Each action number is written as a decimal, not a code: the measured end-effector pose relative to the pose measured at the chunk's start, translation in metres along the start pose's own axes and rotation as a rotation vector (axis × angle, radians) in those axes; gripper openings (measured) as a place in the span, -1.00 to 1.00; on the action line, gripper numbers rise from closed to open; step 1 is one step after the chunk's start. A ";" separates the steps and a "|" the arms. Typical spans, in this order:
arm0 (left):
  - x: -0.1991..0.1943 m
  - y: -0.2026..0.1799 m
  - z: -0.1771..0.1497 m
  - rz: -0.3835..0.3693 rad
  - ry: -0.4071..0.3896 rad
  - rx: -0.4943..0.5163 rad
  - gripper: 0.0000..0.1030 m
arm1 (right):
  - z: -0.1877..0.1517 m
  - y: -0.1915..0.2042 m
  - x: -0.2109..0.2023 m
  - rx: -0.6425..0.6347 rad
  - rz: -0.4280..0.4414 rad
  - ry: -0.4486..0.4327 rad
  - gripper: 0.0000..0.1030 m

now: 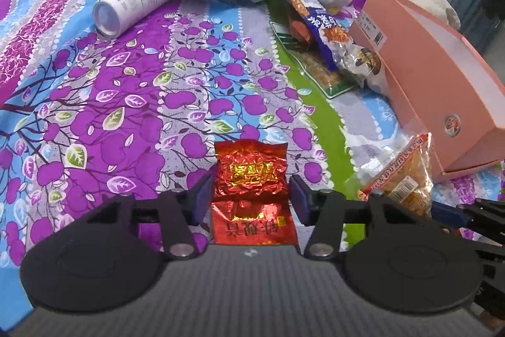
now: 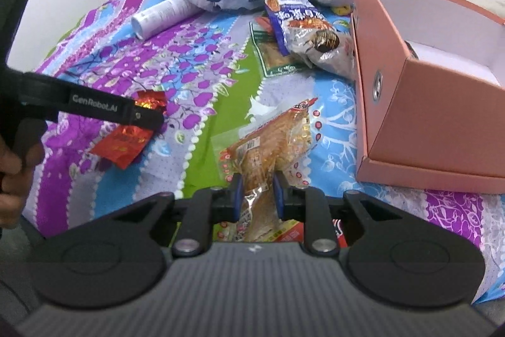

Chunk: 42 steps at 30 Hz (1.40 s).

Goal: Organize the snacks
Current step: 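Carry red packet with left tool while right tool carries pastry bag into pink box, open both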

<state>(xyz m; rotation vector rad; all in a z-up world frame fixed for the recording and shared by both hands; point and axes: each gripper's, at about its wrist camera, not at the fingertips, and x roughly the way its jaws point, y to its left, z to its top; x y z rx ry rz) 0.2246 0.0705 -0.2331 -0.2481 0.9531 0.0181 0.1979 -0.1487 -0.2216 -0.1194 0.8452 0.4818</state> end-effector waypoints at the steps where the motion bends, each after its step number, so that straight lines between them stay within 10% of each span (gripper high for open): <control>1: -0.003 -0.001 0.001 -0.005 -0.003 -0.004 0.13 | 0.002 0.000 -0.001 0.003 0.003 -0.004 -0.55; 42: -0.146 -0.140 0.147 -0.228 -0.347 0.019 0.13 | 0.138 -0.068 -0.137 0.087 -0.103 -0.436 -0.55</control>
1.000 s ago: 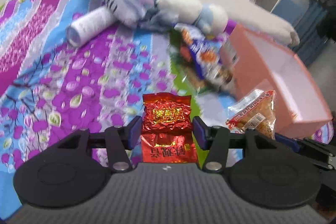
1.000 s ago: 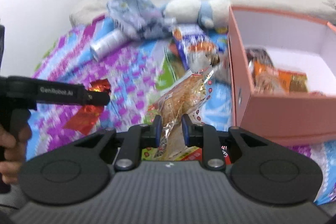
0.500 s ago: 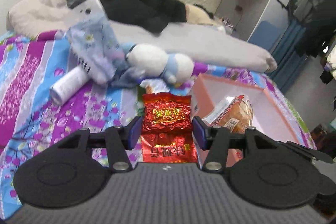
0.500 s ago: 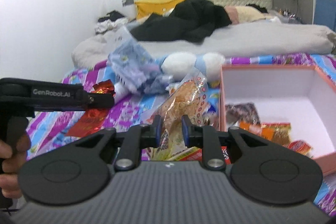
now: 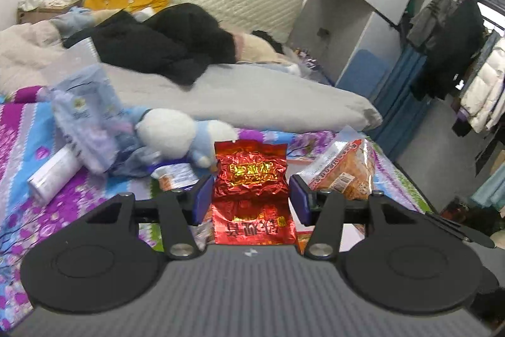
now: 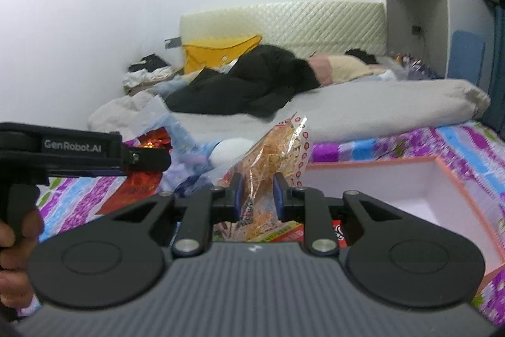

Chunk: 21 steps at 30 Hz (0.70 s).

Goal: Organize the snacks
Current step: 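Carry red packet with left tool while right tool carries pastry bag into pink box, open both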

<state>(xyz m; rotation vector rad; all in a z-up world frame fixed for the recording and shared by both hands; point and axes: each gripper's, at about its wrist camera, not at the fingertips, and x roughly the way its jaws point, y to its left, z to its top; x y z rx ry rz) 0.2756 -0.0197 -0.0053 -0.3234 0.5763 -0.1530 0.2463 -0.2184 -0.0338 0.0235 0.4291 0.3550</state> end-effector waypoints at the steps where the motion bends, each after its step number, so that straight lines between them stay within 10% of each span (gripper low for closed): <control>1: 0.004 -0.006 0.002 -0.011 0.000 0.006 0.13 | 0.002 -0.005 0.000 0.003 -0.007 -0.004 -0.55; 21: 0.184 -0.090 -0.039 -0.116 0.253 0.065 0.13 | -0.057 -0.132 0.062 0.136 -0.214 0.139 -0.55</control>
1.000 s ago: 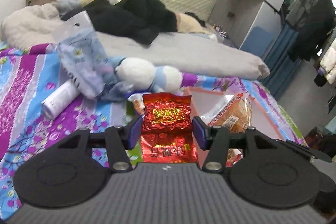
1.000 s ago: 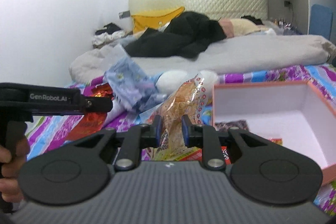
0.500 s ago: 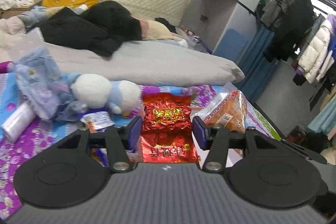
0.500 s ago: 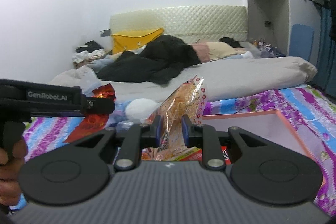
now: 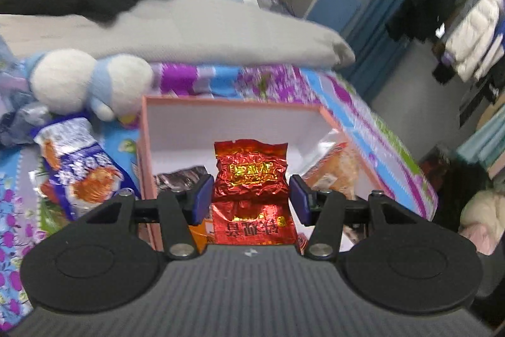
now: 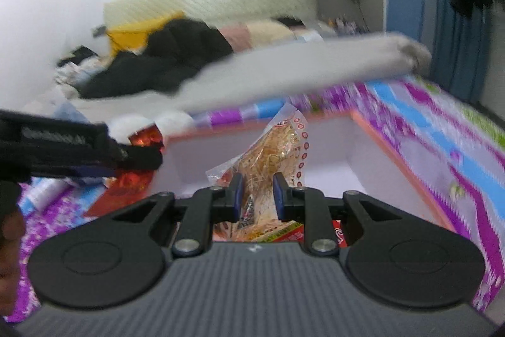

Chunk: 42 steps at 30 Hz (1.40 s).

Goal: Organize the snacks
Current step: 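Carry red packet with left tool while right tool carries pastry bag into pink box, open both, then lift both open tools out of the pink box back toward the pile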

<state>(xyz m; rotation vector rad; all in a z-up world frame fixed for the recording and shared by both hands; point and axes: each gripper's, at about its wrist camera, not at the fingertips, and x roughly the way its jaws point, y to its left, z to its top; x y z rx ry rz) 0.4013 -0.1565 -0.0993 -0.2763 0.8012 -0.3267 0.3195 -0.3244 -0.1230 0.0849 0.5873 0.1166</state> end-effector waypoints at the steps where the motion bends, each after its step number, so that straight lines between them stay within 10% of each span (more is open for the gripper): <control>1: 0.011 -0.003 -0.001 0.010 0.020 0.018 0.13 | -0.004 -0.003 0.007 0.008 -0.005 0.016 -0.55; 11: 0.062 -0.001 -0.006 0.042 0.090 0.076 0.16 | -0.025 -0.023 0.052 0.075 -0.032 0.114 -0.48; 16: 0.056 -0.004 -0.007 0.031 0.094 0.102 0.53 | -0.024 -0.022 0.045 0.076 -0.043 0.102 0.18; 42: -0.169 0.021 -0.032 0.095 -0.177 0.143 0.54 | -0.010 0.072 -0.101 -0.065 0.119 -0.128 0.18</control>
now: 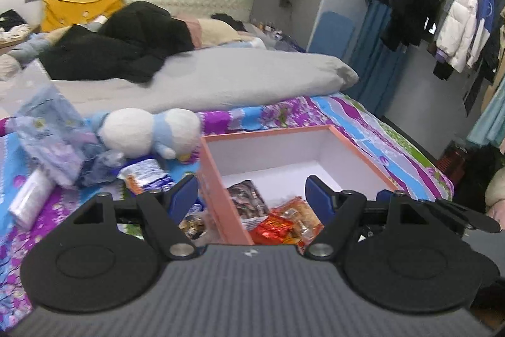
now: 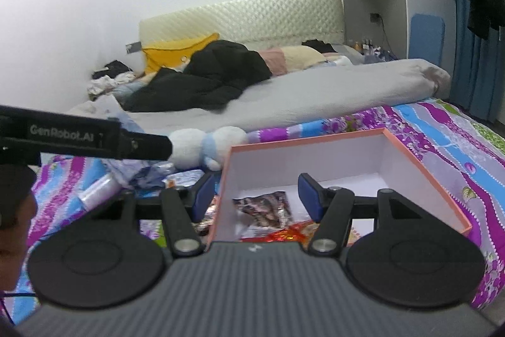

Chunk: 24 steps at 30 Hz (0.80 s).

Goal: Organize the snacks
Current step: 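Lift both open tools out of the pink box back toward the pile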

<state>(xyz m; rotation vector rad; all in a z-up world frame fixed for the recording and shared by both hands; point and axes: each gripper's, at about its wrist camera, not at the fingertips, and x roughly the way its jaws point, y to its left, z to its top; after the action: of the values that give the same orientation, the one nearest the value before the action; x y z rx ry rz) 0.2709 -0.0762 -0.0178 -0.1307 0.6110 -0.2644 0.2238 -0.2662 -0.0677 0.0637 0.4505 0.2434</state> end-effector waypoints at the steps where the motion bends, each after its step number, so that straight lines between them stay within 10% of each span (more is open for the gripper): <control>1: -0.007 0.004 -0.002 0.006 -0.003 0.003 0.54 | -0.002 0.005 -0.002 -0.014 0.002 0.001 0.17; 24: -0.066 0.082 -0.097 0.082 0.055 -0.110 0.54 | -0.062 0.080 -0.019 -0.122 0.050 0.062 0.18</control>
<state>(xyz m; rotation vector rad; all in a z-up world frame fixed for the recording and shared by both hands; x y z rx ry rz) 0.1789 0.0168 -0.0768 -0.2042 0.6841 -0.1550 0.1623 -0.1931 -0.1058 -0.0520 0.4952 0.3221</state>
